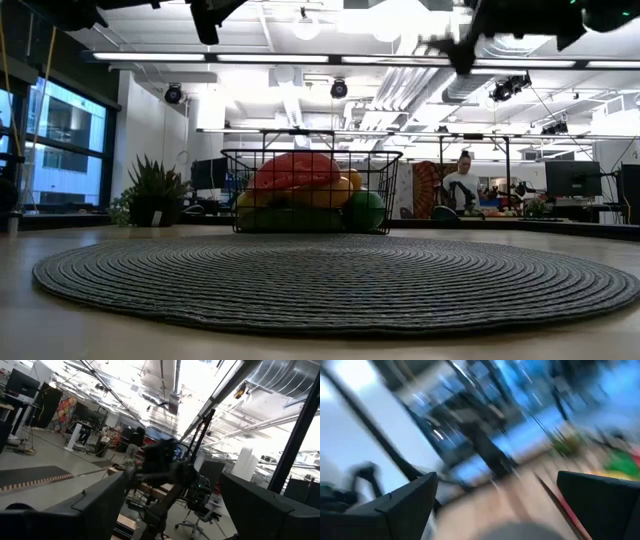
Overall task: Build produce basket
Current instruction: Return to Home Position
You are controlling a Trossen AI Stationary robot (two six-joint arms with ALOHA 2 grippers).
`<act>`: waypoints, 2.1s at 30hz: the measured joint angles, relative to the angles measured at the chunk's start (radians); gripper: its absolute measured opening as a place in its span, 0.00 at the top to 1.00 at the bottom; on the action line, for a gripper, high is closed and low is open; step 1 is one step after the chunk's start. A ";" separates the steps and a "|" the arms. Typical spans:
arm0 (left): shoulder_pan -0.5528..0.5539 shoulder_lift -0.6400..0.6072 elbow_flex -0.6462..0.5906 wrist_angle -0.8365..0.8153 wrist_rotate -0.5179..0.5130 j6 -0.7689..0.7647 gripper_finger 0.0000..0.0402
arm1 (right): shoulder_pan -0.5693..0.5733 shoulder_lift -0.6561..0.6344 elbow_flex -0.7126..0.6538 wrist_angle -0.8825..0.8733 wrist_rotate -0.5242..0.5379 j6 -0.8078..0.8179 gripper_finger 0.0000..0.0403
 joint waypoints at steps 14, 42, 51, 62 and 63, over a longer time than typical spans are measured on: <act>0.000 0.000 0.000 0.000 0.026 -0.008 0.23 | 0.206 -0.026 -0.017 0.286 0.348 0.038 0.02; 0.000 0.000 0.000 -0.176 0.161 0.106 0.27 | 0.210 -0.012 -0.017 -0.019 0.279 -0.300 0.02; 0.000 0.000 0.000 -0.237 0.222 0.202 0.87 | 0.210 -0.012 -0.017 -0.019 0.280 -0.301 0.02; 0.000 0.000 0.000 -0.241 0.159 0.202 0.99 | 0.210 -0.012 -0.017 -0.019 0.281 -0.287 0.03; 0.000 0.000 0.000 -0.241 0.159 0.203 1.00 | 0.210 -0.012 -0.017 -0.020 0.281 -0.275 0.05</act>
